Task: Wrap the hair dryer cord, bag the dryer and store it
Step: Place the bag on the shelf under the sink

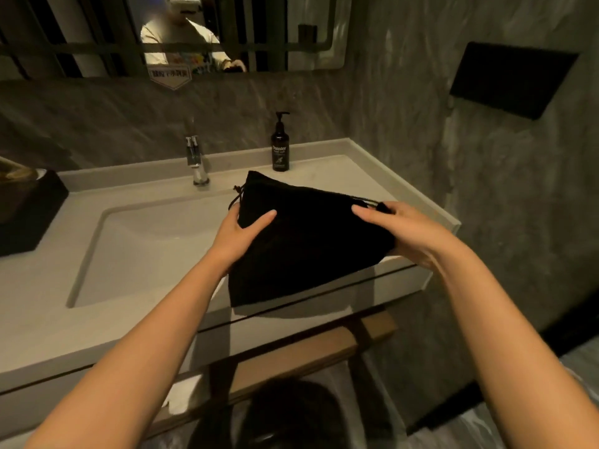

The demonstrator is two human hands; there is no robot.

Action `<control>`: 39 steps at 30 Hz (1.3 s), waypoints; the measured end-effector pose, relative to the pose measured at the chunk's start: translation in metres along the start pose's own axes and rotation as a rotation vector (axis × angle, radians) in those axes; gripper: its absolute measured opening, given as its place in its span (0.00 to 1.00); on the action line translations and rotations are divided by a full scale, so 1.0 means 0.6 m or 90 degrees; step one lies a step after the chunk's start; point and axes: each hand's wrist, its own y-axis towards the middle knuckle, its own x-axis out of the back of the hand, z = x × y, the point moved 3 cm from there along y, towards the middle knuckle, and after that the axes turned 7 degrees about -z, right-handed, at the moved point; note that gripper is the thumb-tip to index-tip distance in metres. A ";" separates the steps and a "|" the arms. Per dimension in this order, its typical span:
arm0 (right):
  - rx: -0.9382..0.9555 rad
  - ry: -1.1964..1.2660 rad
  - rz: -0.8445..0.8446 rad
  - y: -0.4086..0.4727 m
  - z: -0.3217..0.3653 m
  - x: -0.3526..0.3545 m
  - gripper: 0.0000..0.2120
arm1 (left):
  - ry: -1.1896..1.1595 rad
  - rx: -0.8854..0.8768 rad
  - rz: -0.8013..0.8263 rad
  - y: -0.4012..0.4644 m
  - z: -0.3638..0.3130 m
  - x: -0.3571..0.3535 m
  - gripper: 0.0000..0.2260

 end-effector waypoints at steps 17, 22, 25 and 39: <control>-0.099 -0.272 0.274 -0.136 -0.205 -0.129 0.30 | 0.322 -0.056 0.184 -0.157 0.051 -0.059 0.34; -0.101 -0.241 0.272 -0.169 -0.268 -0.120 0.25 | 0.344 -0.042 0.199 -0.208 0.086 -0.100 0.34; -0.088 -0.246 0.296 -0.187 -0.314 -0.119 0.26 | 0.369 -0.046 0.197 -0.235 0.113 -0.122 0.35; -0.147 -0.163 0.250 -0.189 -0.479 -0.142 0.21 | 0.557 -0.261 -0.149 -0.283 0.204 -0.068 0.17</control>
